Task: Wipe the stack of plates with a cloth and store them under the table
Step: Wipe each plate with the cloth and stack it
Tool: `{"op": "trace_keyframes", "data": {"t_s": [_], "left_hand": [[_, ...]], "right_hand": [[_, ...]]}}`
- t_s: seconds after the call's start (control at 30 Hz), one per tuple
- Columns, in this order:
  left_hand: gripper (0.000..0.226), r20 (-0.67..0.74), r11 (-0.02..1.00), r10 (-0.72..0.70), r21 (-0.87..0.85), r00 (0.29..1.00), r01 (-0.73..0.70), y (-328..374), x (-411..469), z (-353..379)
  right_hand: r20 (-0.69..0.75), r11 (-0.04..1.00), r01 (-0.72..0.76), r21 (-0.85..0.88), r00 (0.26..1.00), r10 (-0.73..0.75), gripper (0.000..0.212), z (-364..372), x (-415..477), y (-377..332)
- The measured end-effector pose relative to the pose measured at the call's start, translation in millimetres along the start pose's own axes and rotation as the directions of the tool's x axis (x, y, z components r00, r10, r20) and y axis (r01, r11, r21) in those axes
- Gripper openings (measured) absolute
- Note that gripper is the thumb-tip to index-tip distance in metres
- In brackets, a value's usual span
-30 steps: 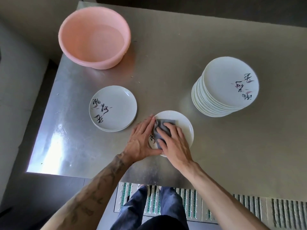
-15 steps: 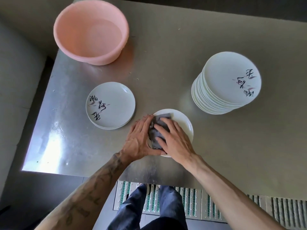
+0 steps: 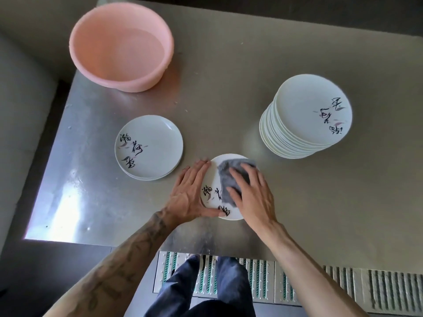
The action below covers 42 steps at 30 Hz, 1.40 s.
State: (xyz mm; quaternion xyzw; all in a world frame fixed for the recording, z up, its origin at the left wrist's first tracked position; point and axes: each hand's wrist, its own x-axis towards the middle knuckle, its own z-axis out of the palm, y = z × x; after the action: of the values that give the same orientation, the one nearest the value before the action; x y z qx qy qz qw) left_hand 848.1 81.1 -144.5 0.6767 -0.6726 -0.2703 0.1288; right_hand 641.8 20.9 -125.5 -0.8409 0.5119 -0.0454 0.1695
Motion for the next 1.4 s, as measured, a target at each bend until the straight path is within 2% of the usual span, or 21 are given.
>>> {"op": "trace_keyframes", "data": {"t_s": [0.07,0.17,0.23,0.3,0.47,0.63,0.77,0.93,1.03,1.1,1.27,1.4], "left_hand": [[0.144,-0.008,1.0,-0.011,-0.003,1.0,0.011,1,1,0],[0.141,-0.039,1.0,0.008,-0.014,0.999,-0.008,0,0,2],[0.142,-0.023,1.0,0.016,-0.008,1.0,-0.017,-2,0,1],[0.145,0.006,1.0,0.019,0.016,1.0,-0.019,-4,0,1],[0.151,0.023,1.0,0.006,0.021,1.0,-0.006,-2,0,1],[0.148,0.047,0.997,0.03,0.066,0.998,-0.033,-5,1,1],[0.146,0.043,0.998,0.036,0.047,0.998,-0.038,-5,1,1],[0.149,0.052,0.999,0.009,0.034,0.999,-0.011,-3,2,0],[0.148,0.042,0.999,0.001,0.034,0.999,-0.002,-3,1,1],[0.148,0.04,0.999,0.002,0.042,0.999,-0.003,-2,1,0],[0.143,0.003,0.999,0.022,0.042,1.0,-0.023,-2,1,2],[0.145,0.02,0.999,0.003,0.045,1.0,-0.004,-1,1,2]], "right_hand": [[0.01,0.999,-0.017,0.042,1.0,0.016,0.049,4,20,-13],[0.097,0.986,0.108,0.131,0.988,-0.121,0.052,12,14,-31],[0.12,0.972,0.213,0.099,0.967,-0.224,0.049,10,0,-28],[0.135,0.968,0.246,0.046,0.959,-0.25,0.048,1,-9,-13],[0.101,0.997,0.075,-0.036,0.992,-0.071,0.051,-22,-35,20],[0.144,0.985,0.145,0.09,0.977,-0.157,0.048,-4,-37,-13],[0.132,0.976,0.189,0.113,0.97,-0.203,0.049,5,-6,-26],[0.008,1.0,0.003,0.013,1.0,-0.003,0.051,-13,19,10],[-0.008,0.995,-0.091,0.044,0.996,0.091,0.05,-13,17,13],[-0.013,0.998,-0.057,0.041,0.998,0.057,0.05,-7,19,0],[0.115,0.985,0.089,0.148,0.988,-0.106,0.051,5,8,-30],[0.107,0.964,0.265,-0.006,0.959,-0.263,0.046,-6,-20,-6]]}}
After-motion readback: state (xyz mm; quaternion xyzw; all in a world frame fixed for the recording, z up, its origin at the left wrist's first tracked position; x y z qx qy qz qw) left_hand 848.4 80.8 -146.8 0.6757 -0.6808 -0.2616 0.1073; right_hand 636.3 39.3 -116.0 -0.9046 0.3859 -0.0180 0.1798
